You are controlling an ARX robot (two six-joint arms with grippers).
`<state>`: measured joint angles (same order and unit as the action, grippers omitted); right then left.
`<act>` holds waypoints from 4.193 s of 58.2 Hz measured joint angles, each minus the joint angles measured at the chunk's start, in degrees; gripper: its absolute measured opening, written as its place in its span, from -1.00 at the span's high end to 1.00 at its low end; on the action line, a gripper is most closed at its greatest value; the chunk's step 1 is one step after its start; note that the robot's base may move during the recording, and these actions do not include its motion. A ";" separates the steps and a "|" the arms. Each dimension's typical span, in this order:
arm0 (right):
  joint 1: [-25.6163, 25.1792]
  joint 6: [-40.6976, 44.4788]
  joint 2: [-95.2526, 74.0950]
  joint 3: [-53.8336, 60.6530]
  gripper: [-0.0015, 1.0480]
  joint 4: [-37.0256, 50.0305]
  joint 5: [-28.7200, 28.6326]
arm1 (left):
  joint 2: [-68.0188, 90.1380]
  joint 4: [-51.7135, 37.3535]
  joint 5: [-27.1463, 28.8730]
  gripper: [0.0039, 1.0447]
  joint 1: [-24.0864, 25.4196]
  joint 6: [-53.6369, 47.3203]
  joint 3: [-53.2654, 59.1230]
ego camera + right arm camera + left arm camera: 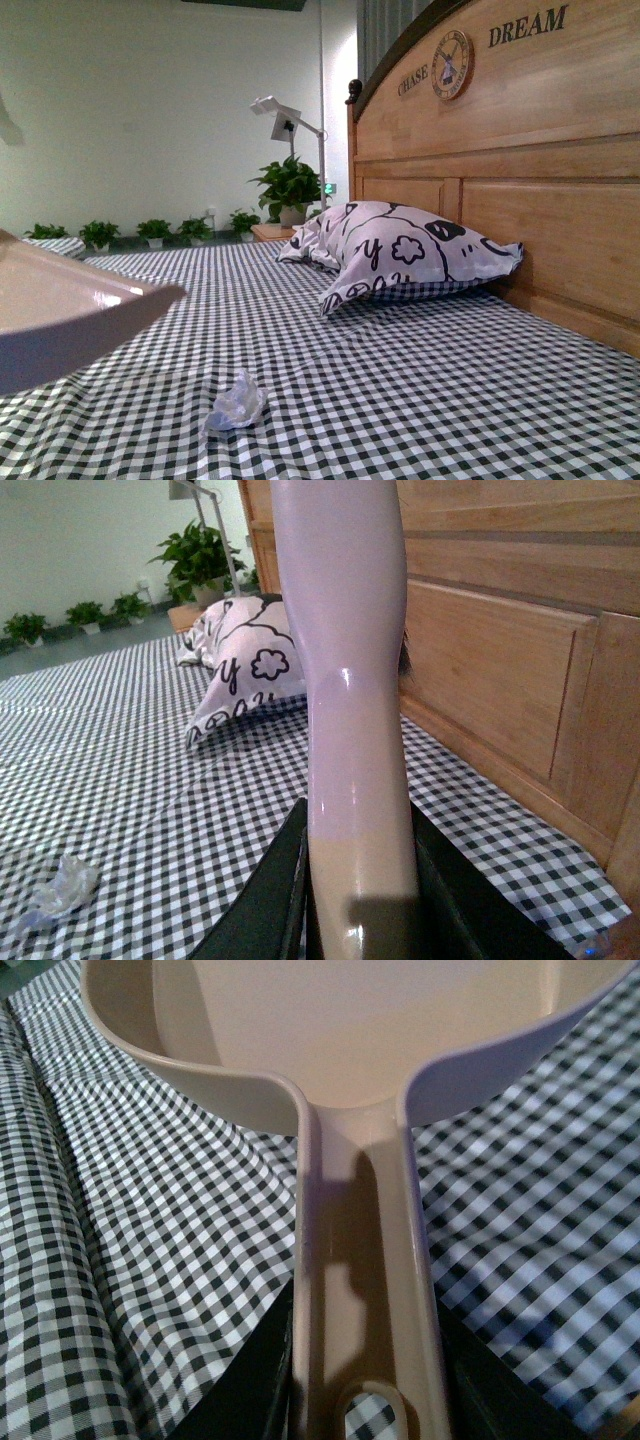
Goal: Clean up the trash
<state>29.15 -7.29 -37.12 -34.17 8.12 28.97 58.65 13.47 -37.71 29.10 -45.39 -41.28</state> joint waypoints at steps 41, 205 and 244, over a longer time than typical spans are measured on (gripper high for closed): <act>0.00 0.00 0.00 0.00 0.59 0.00 0.02 | 17.73 2.71 7.76 0.48 -10.60 -18.73 -5.25; -3.13 24.76 -61.07 -33.68 0.59 -16.44 -47.52 | 20.44 13.75 7.74 0.48 -10.23 -22.51 -8.07; -28.87 3.58 -27.45 -19.80 0.59 -8.66 -64.98 | 9.40 -32.94 10.47 0.48 -10.40 27.50 5.64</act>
<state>0.27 -3.70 -64.58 -53.98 -0.54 -36.01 68.05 -19.46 -27.24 18.70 -17.89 -35.64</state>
